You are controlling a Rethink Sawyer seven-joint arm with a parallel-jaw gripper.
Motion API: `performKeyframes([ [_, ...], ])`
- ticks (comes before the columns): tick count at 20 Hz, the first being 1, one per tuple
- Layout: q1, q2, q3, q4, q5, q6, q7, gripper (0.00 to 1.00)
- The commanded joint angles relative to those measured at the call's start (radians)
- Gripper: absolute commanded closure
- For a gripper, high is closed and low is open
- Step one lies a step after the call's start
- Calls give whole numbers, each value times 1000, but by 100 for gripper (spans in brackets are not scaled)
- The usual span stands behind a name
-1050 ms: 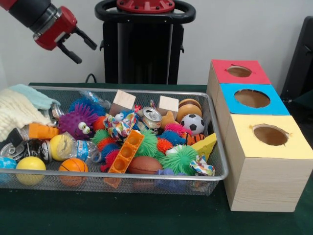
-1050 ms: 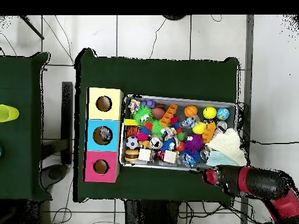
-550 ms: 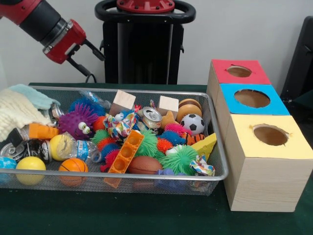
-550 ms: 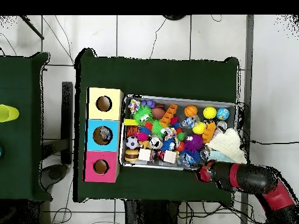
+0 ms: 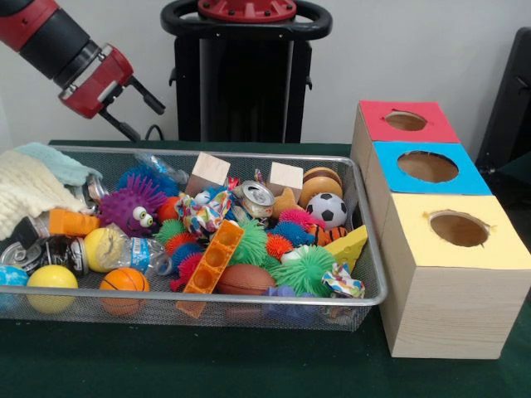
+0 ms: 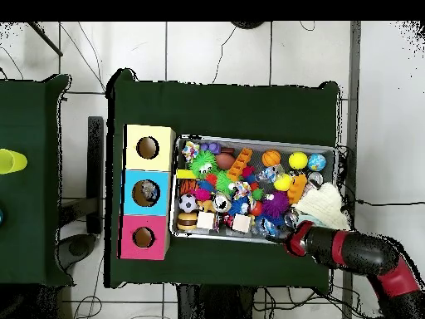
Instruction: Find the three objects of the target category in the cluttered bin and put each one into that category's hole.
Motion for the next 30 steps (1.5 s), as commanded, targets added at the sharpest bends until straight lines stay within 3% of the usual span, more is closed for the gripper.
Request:
performKeyframes([
  [1, 6, 37, 30, -160, -43, 75, -283, 0],
  [30, -8, 160, -3, -233, -84, 27, -334, 0],
])
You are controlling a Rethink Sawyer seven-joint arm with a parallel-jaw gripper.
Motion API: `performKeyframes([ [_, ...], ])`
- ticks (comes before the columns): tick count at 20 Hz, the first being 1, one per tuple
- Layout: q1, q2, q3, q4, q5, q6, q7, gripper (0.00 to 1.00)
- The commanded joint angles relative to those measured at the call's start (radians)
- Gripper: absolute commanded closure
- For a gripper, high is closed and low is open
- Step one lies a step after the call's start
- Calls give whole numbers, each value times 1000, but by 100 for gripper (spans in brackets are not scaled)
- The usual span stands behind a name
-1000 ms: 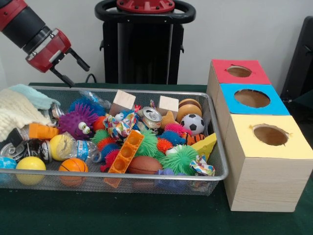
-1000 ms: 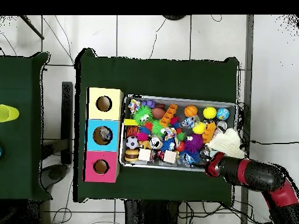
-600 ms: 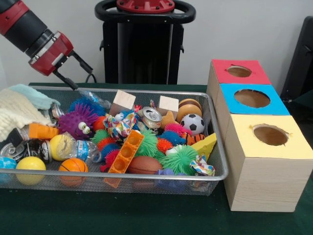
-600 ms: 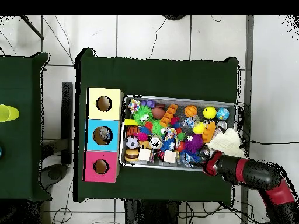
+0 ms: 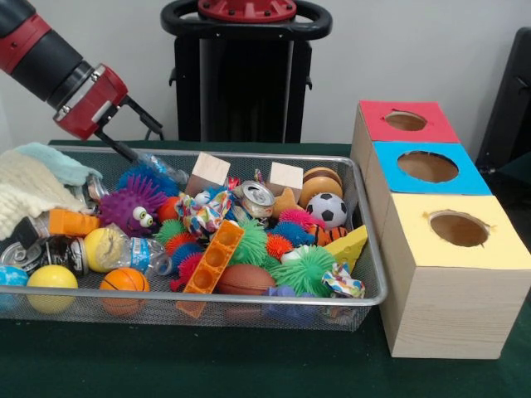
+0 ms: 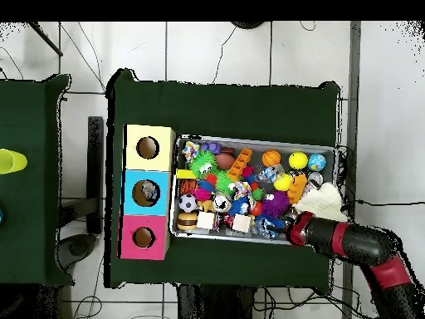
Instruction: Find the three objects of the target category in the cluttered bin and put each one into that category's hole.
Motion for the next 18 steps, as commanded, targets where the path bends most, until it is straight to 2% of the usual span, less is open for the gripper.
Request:
performKeyframes([
  [1, -6, 57, -4, -158, -85, 27, -316, 0],
  [18, -27, 80, -7, -176, -133, 29, -353, 0],
])
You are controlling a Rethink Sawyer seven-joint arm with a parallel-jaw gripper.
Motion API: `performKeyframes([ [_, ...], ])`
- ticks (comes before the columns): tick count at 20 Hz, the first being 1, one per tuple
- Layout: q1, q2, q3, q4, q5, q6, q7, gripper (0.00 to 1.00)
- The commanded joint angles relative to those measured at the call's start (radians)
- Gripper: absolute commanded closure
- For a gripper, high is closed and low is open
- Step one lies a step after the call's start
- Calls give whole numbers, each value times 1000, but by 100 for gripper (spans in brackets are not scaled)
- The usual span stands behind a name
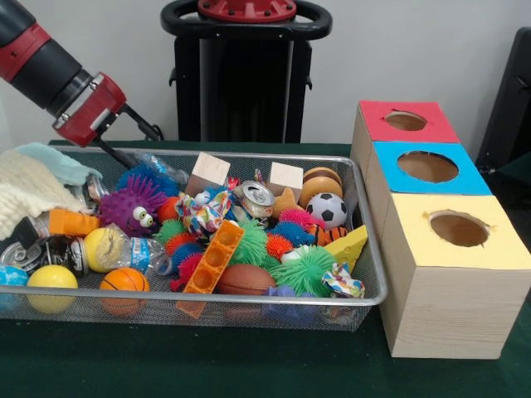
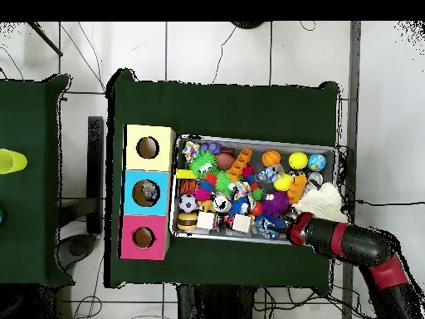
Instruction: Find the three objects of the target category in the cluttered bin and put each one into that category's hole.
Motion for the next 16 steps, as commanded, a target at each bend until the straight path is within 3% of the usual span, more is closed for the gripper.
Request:
performKeyframes([
  [1, -9, 46, -7, -158, -94, 29, -353, 0],
  [16, -45, 53, -44, -117, -149, 25, -347, 0],
])
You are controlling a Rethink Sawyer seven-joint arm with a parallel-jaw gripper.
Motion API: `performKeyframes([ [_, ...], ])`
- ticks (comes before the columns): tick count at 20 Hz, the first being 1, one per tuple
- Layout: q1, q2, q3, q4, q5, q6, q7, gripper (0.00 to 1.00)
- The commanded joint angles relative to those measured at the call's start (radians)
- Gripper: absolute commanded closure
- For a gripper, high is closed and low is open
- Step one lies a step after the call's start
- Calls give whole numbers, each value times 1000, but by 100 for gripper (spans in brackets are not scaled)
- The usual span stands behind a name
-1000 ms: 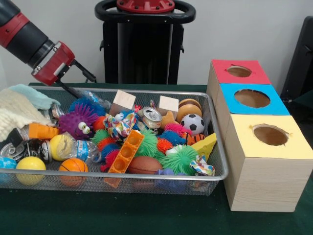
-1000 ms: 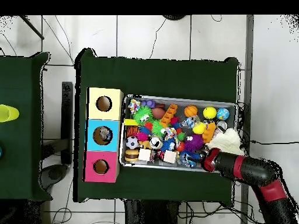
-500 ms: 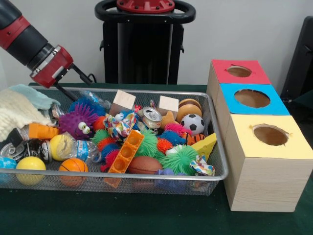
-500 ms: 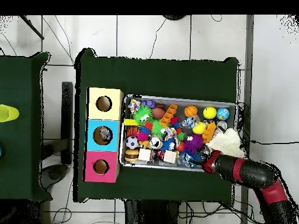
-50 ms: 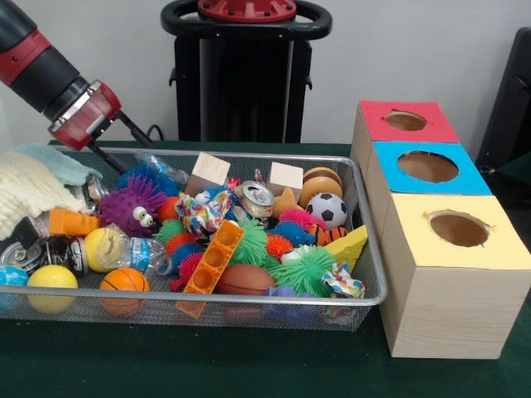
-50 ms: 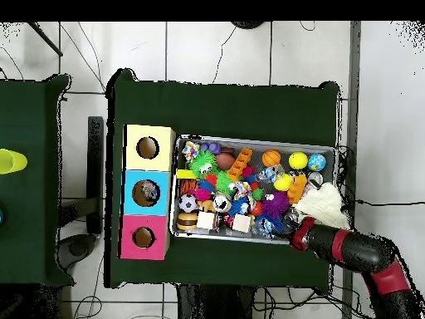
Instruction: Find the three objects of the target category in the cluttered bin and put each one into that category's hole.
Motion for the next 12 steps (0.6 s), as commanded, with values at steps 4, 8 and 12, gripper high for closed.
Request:
performKeyframes([
  [4, -5, 23, -64, -98, -72, 28, -249, 0],
  [8, -13, 15, -80, -84, -74, 32, -231, 0],
  [12, -26, 22, -93, -67, -79, 13, -214, 0],
])
